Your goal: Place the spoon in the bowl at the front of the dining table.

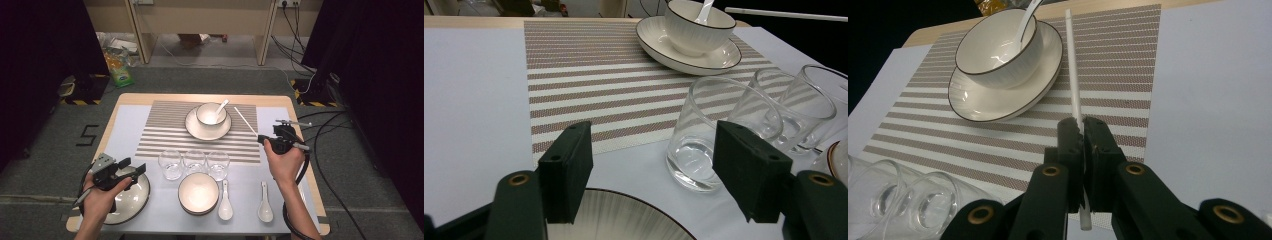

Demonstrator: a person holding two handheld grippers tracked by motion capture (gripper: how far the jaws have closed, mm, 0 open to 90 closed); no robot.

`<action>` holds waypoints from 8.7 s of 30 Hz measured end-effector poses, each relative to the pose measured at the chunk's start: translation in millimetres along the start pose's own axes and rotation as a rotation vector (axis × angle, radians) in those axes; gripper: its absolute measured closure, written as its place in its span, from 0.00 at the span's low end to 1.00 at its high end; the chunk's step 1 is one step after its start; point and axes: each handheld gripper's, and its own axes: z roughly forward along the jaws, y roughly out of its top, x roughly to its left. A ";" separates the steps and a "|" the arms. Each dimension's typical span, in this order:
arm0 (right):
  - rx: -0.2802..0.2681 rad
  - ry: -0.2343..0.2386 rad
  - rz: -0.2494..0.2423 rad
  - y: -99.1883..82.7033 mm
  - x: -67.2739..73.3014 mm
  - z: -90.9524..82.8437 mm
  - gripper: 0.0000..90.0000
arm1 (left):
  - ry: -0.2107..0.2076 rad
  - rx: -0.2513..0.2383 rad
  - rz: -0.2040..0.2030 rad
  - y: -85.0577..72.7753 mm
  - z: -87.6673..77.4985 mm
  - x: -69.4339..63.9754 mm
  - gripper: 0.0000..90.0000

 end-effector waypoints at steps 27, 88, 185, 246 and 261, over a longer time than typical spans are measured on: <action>-0.057 0.031 0.002 11.5 11.1 3.7 0.97 | 0.002 -0.001 -0.001 0.2 -0.8 1.1 0.35; -0.095 0.103 -0.020 25.2 37.8 15.2 0.97 | 0.010 -0.012 -0.002 1.9 -3.8 3.4 0.35; -0.011 0.198 -0.095 12.5 98.8 69.4 0.97 | 0.013 -0.015 0.000 2.7 -5.2 6.0 0.36; 0.122 0.157 -0.223 4.4 102.2 94.8 0.96 | 0.012 -0.015 -0.004 1.7 -4.4 7.9 0.36; 0.187 0.145 -0.302 7.6 98.1 100.9 0.96 | 0.013 -0.017 -0.001 1.8 -4.1 7.1 0.36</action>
